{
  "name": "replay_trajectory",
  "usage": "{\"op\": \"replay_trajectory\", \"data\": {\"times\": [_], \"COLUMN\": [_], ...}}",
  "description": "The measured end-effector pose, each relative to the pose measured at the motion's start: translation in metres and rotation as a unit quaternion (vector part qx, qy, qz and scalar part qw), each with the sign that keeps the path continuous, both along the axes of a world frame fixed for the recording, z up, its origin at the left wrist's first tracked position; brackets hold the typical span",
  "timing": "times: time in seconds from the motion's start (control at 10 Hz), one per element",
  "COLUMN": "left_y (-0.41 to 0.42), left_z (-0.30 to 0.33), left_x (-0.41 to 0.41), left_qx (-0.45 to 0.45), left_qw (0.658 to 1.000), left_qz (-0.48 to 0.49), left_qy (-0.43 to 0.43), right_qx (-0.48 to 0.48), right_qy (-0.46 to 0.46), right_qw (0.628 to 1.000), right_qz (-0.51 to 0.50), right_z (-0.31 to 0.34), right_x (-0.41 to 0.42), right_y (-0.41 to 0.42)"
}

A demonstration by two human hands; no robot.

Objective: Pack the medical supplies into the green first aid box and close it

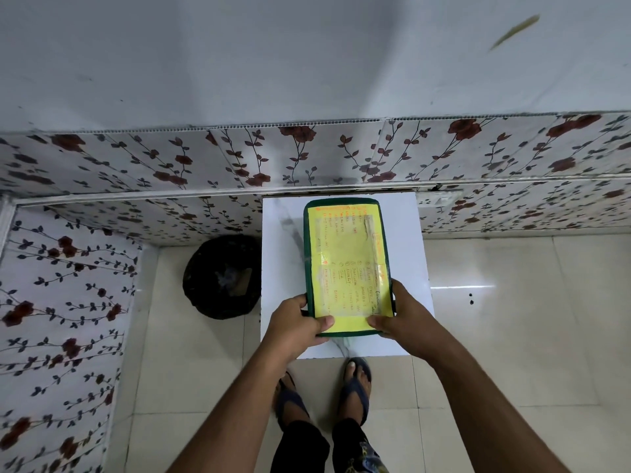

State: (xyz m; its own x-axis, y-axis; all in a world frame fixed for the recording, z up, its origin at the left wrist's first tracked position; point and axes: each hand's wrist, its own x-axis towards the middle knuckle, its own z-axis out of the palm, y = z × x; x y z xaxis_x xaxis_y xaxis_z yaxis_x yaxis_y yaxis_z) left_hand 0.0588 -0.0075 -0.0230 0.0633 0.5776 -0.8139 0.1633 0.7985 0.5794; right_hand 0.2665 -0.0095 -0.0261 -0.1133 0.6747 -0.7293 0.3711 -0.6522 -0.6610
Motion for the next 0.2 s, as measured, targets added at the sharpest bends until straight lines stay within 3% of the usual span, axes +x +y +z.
{"op": "replay_trajectory", "data": {"times": [0.2], "left_y": [-0.013], "left_z": [0.003], "left_x": [-0.017], "left_qx": [0.007], "left_qw": [0.999], "left_qz": [-0.042], "left_qy": [0.026], "right_qx": [-0.03], "right_qy": [-0.061], "right_qw": [0.997], "right_qz": [0.025], "right_z": [0.006], "right_x": [-0.002], "right_y": [-0.011]}}
